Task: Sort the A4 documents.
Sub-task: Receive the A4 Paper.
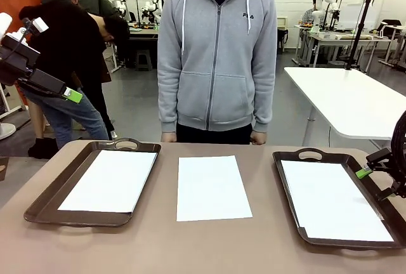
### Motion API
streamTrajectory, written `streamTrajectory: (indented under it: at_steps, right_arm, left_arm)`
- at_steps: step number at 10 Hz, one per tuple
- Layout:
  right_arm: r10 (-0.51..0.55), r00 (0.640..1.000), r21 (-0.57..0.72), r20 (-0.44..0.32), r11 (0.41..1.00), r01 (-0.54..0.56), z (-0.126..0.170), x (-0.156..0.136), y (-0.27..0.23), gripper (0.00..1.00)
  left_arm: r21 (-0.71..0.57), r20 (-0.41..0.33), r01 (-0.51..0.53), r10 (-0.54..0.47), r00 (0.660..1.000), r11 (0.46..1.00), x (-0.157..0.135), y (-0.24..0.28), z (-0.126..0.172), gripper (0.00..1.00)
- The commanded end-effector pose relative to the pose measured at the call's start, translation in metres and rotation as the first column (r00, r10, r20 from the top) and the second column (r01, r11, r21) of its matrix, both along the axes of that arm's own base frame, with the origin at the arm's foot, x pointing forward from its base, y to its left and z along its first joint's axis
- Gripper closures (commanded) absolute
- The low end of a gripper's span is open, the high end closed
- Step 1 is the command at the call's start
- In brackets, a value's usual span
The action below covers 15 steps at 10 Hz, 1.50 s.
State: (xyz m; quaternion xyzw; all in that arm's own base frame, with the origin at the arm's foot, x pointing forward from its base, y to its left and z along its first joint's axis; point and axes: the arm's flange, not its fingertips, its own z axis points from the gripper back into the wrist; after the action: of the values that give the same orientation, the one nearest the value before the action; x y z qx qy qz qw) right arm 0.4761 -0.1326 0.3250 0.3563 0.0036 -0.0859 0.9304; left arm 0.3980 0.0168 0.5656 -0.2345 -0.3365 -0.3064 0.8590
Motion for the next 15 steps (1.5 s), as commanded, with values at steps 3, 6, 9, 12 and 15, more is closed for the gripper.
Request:
streamTrajectory:
  at_steps: [3, 6, 9, 12, 15]
  right_arm:
    - [0.0, 1.0, 0.0, 0.0, 1.0, 0.0, 0.0, 0.0, 0.0, 0.0]
    - [0.139, 0.983, -0.033, 0.121, 0.99, -0.136, 0.03, 0.005, 0.034, 0.0]
    - [0.326, 0.907, -0.194, 0.265, 0.94, -0.281, 0.101, 0.017, 0.078, 0.0]
    - [0.507, 0.751, -0.34, 0.423, 0.857, -0.386, 0.176, 0.021, 0.119, 0.0]
    - [0.589, 0.593, -0.379, 0.549, 0.808, -0.451, 0.217, 0.005, 0.155, 0.0]
  left_arm:
    - [0.006, 0.0, 0.0, 0.0, 1.0, 1.0, 0.0, -0.001, 0.0, 0.0]
    - [0.006, 0.0, 0.0, 0.0, 1.0, 1.0, 0.0, -0.001, 0.0, 0.0]
    - [0.006, 0.0, 0.0, 0.0, 1.0, 1.0, 0.0, -0.001, 0.0, 0.0]
    - [0.006, 0.0, 0.0, 0.0, 1.0, 1.0, 0.0, -0.001, 0.0, 0.0]
    - [0.006, 0.0, 0.0, 0.0, 1.0, 1.0, 0.0, -0.001, 0.0, 0.0]
